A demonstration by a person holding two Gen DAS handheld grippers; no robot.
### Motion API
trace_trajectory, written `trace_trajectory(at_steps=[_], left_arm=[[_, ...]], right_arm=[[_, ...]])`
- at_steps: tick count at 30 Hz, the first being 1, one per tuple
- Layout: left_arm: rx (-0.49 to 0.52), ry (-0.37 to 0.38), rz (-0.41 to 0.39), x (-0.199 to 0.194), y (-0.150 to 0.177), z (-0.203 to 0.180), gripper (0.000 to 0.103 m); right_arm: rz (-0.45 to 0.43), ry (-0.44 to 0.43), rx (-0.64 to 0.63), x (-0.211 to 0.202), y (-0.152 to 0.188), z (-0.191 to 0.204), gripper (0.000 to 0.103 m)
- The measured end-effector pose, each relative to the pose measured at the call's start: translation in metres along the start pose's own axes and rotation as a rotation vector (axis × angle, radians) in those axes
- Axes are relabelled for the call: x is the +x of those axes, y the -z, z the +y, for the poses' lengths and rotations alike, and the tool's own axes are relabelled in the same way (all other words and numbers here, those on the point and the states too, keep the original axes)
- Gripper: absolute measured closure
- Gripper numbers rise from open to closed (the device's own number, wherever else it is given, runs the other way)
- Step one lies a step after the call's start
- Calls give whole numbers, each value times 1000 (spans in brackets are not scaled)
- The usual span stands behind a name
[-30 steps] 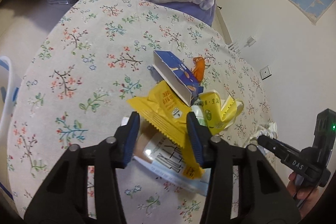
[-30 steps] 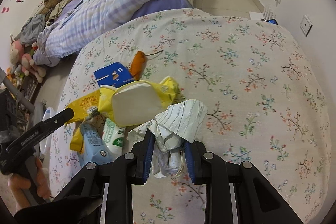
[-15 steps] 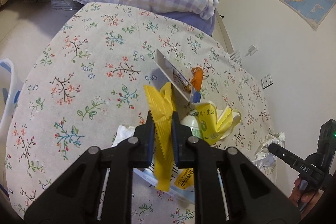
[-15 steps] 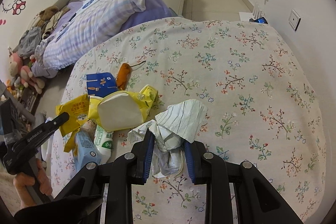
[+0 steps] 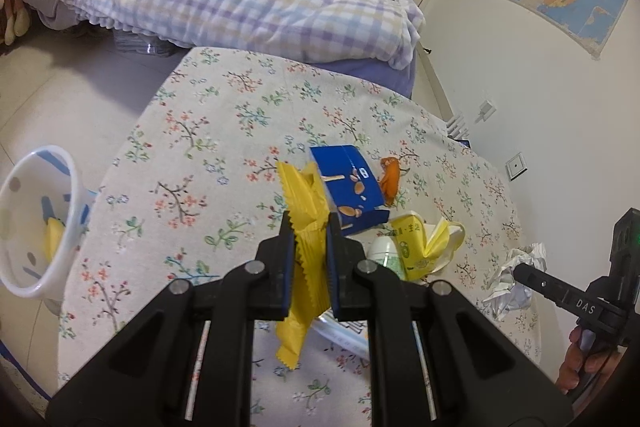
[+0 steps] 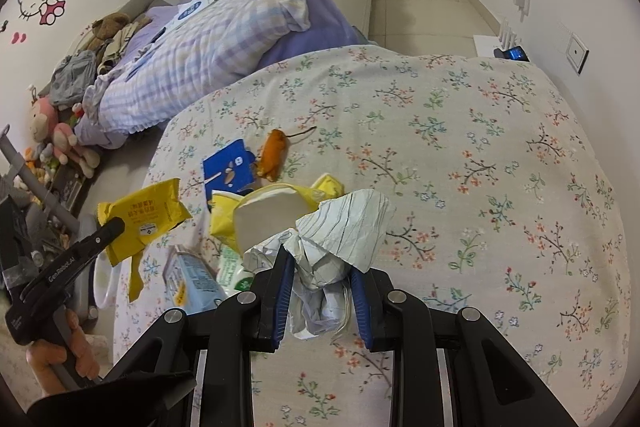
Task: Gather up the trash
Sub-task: 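Carry the yellow wrapper into the white bin and open the left gripper while the right holds paper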
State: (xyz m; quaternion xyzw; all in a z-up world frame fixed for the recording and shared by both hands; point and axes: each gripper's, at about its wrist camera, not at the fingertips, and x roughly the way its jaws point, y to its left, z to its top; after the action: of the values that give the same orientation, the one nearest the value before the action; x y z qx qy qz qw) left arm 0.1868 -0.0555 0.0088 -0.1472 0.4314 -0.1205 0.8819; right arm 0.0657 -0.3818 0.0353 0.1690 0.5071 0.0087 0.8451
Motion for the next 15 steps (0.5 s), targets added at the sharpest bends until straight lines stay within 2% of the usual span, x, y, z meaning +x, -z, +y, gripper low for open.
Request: trace_trajectory(at_steps=[15], left_arm=[[-24, -87, -37, -36, -6, 54, 88]], right_arm=[[-4, -74, -69, 18, 0, 71, 75]])
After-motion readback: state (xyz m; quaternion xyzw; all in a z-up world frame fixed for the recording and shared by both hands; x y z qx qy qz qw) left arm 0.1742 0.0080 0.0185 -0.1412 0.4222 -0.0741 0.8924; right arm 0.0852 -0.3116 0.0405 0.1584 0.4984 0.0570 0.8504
